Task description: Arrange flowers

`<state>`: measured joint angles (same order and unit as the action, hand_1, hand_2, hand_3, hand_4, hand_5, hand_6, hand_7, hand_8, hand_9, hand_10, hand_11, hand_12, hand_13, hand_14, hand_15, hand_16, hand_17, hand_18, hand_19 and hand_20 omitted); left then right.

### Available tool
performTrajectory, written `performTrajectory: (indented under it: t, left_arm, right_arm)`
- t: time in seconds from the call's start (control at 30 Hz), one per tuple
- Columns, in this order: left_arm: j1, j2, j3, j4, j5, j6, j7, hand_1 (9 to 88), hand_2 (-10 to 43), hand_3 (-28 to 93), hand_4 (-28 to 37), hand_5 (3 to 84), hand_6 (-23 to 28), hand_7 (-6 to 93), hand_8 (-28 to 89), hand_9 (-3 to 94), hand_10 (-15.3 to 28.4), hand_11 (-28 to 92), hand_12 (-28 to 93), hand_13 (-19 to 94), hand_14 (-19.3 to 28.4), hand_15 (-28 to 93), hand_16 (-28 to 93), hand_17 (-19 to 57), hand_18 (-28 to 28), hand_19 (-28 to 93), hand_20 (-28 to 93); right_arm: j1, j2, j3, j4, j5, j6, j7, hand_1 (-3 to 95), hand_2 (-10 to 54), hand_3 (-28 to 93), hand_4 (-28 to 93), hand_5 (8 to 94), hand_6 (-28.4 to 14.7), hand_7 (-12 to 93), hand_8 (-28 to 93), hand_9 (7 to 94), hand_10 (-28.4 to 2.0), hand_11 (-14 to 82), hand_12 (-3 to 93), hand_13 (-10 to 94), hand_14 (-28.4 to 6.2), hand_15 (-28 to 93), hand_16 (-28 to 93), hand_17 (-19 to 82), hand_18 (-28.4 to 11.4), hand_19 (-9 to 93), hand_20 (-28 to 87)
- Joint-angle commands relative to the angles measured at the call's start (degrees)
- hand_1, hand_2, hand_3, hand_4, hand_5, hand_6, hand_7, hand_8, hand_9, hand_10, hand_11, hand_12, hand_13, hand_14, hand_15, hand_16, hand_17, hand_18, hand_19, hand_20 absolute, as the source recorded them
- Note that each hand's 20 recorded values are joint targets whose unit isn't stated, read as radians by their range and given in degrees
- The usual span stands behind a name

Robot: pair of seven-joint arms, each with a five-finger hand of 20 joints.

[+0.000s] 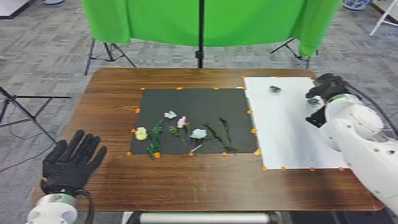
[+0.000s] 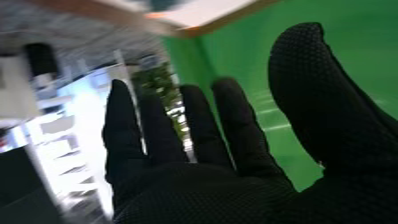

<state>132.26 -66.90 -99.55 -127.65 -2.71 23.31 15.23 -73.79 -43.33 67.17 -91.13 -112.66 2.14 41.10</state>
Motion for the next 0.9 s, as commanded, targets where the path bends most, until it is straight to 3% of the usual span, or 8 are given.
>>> performTrajectory:
  t: [0.03, 0.07, 0.17, 0.27, 0.37, 0.43, 0.6, 0.9]
  left_arm:
    - [-0.8, -0.41, 1.15, 0.76, -1.02, 0.48, 0.05, 30.5, 19.0, 76, -24.4, 51.4, 9.6, 21.2, -10, 43.5, 16.4, 26, 13, 31, 15.2, 42, -7, -4.3, 13.2, 32, 15]
    - [-0.9, -0.45, 1.28, 0.71, -0.90, 1.32, 0.11, 30.5, 19.0, 76, -24.5, 51.3, 9.6, 21.2, -10, 43.3, 16.3, 26, 13, 31, 15.3, 42, -7, -4.3, 13.2, 32, 15]
    - [-0.7, -0.40, 1.32, 0.61, -1.27, 2.06, 0.50, 30.4, 19.0, 76, -24.4, 50.6, 9.5, 21.5, -10, 41.4, 16.3, 26, 13, 31, 15.2, 42, -7, -4.3, 13.2, 33, 15]
    - [-0.9, -0.32, 1.41, 0.79, -1.41, 1.57, 0.27, 30.3, 19.0, 76, -24.3, 49.7, 9.5, 22.0, -10, 39.5, 15.9, 27, 14, 31, 15.3, 43, -7, -4.5, 13.2, 33, 15]
    - [-0.6, -0.32, 1.23, 0.77, -1.32, 0.98, -0.16, 30.4, 18.9, 77, -24.4, 49.7, 9.5, 22.2, -10, 39.7, 15.9, 27, 14, 30, 15.4, 43, -7, -4.5, 13.2, 33, 15]
    - [-0.7, -0.26, 1.19, 0.84, -1.39, 0.73, -0.29, 30.4, 19.0, 76, -24.6, 50.0, 9.6, 22.3, -10, 40.4, 16.1, 27, 13, 31, 15.4, 43, -7, -4.6, 13.2, 33, 15]
    - [-0.4, -0.30, 1.02, 0.76, -1.31, 0.46, -0.27, 30.4, 19.1, 76, -24.6, 50.5, 9.4, 22.7, -10, 41.4, 16.1, 27, 13, 31, 15.3, 43, -8, -4.4, 13.0, 33, 15]
    - [0.3, -0.41, 0.88, 0.45, -1.73, 0.43, 0.07, 30.3, 19.2, 76, -24.5, 50.8, 9.5, 22.6, -10, 41.8, 16.1, 27, 13, 31, 15.3, 43, -8, -4.4, 13.1, 33, 15]
  right_arm:
    - [-0.5, 0.1, -2.2, 4.9, -1.5, -1.0, -8.2, 52.8, -9.5, 65, -28, 27.6, -2.8, 17, -13, 27.3, -10.6, 10.2, 8.1, 24, -15.6, 4, 18, 8, -17.6, 44, 10]
    - [-0.3, 0.0, -2.6, 5.1, -1.5, -0.6, -8.9, 55.2, -9.5, 61, -28, 26.8, -2.5, 17, -14, 26.8, -10.2, 9.7, 7.7, 24, -15.0, 4, 19, 8, -17.4, 43, 10]
    - [1.9, -0.4, -4.8, 6.2, -2.5, -3.4, -9.3, 59.1, -9.5, 55, -28, 26.5, -2.0, 16, -13, 26.0, -9.7, 8.5, 7.3, 26, -14.0, 4, 19, 11, -16.9, 41, 10]
    - [3.3, -0.7, -6.4, 7.1, -3.8, -6.6, -7.7, 59.0, -9.5, 57, -28, 32.2, -1.0, 18, -14, 30.1, -9.1, 10.2, 7.3, 30, -12.8, 7, 19, 15, -17.1, 43, 13]
    - [3.6, -1.3, -6.1, 7.1, -2.8, -11.1, -6.0, 58.1, -9.5, 67, -28, 51.8, 1.1, 19, -15, 51.4, -9.2, 12.1, 9.8, 52, -10.0, 17, 19, 21, -19.1, 58, 19]
    - [2.7, -1.2, -5.7, 6.4, -2.4, -10.6, -6.1, 60.2, -9.5, 67, -28, 62.3, 1.8, 19, -12, 63.2, -9.9, 13.1, 12.5, 62, -8.4, 22, 25, 26, -19.9, 65, 23]
    - [0.3, -0.3, -4.9, 1.5, -4.7, -7.6, -8.0, 67.2, -9.5, 58, -28, 74.9, 2.1, 29, 0, 81.6, -9.5, 6.4, 32.2, 74, -4.1, 25, 41, 36, -17.2, 71, 28]
    - [4.7, -1.3, -10.7, -10.6, -5.8, -4.9, -15.3, 67.9, -9.5, 60, -28, 76.4, 1.7, 33, 2, 85.3, -9.0, 9.2, 39.7, 76, -3.8, 30, 44, 36, -17.6, 74, 32]
